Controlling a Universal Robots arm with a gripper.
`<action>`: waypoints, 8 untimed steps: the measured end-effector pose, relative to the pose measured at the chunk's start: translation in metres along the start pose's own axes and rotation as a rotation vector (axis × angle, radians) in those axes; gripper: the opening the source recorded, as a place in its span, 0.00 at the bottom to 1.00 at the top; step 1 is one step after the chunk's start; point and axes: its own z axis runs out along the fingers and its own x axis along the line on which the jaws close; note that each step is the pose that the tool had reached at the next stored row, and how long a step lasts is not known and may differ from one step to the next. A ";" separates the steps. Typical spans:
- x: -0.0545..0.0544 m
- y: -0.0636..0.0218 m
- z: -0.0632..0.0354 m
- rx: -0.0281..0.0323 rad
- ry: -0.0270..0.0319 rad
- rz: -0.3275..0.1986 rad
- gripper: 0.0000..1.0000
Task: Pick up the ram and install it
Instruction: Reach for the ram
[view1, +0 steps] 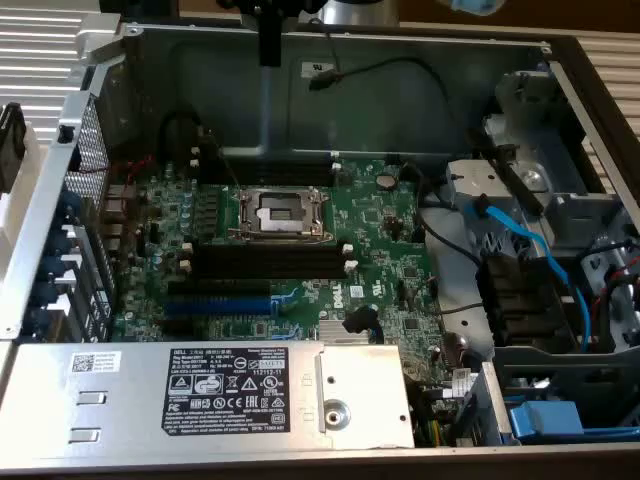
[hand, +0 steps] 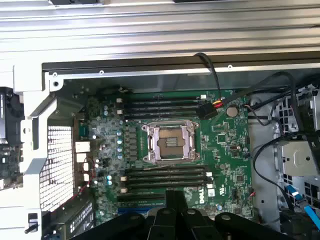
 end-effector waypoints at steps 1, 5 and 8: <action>0.000 0.0000 0.0000 0.0000 0.0000 0.000 0.10; 0.000 0.0000 0.0000 0.0000 0.0000 0.000 0.10; 0.000 0.0000 0.0000 0.0001 0.0000 0.000 0.10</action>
